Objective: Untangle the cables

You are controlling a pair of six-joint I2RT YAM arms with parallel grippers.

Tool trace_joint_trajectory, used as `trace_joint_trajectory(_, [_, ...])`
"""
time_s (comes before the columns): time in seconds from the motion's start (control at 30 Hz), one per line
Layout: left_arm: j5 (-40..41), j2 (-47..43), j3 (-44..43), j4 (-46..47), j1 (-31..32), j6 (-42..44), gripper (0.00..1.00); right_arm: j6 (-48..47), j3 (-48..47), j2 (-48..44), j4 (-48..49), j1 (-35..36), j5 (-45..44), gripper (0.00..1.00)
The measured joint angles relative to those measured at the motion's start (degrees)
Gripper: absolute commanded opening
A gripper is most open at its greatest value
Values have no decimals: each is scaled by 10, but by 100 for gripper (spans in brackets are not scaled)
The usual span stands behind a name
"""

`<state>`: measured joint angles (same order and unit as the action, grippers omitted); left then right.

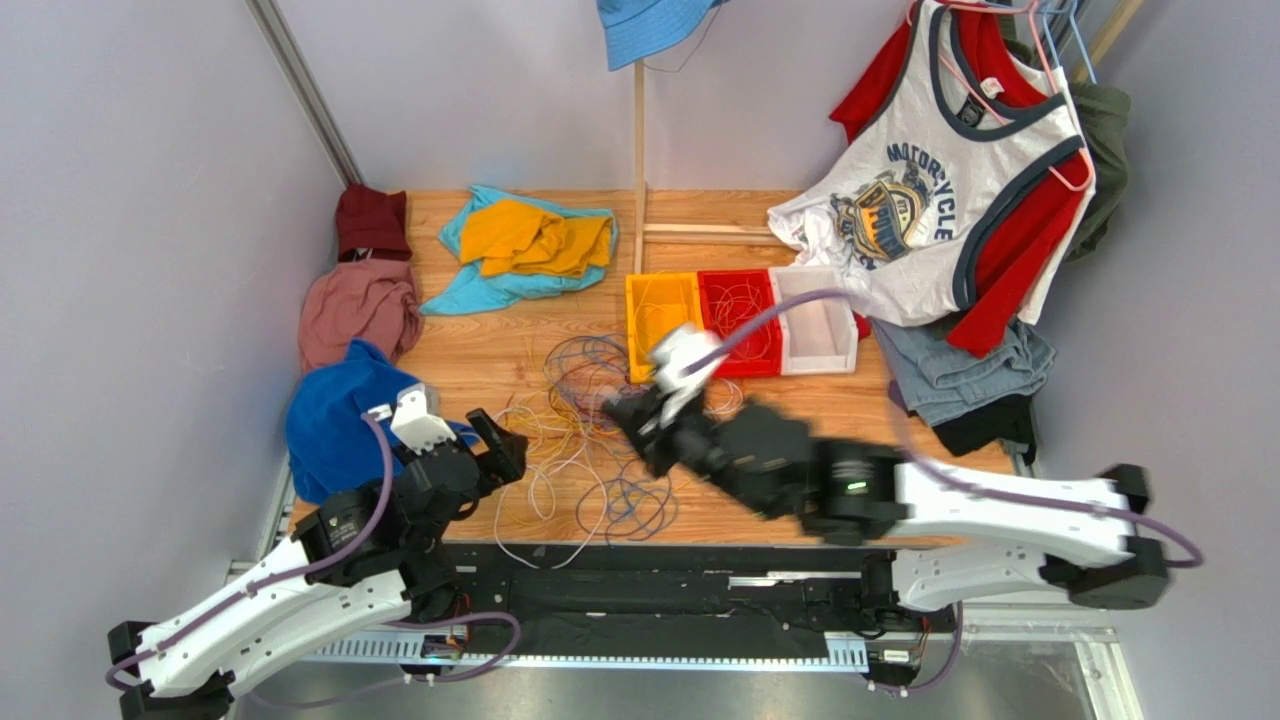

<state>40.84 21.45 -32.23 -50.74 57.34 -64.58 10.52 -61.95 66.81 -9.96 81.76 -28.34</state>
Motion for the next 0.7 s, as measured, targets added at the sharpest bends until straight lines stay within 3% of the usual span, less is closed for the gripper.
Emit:
trace_joint_trajectory(0.13, [2,-7,0,19,0,10,97,-63,-175,-107,-46,1,-48,0])
trace_joint_trajectory(0.3, [-3,-1,8,61,0,36,98,-116,-327,-156,-80,-1,-95,0])
trace_joint_trajectory(0.5, [-33,-1,29,152,0,101,99,-128,-332,-174,-134,-1,-113,0])
trace_joint_trajectory(0.7, [-141,14,48,307,0,212,99,-122,-314,-170,-197,-1,-113,0])
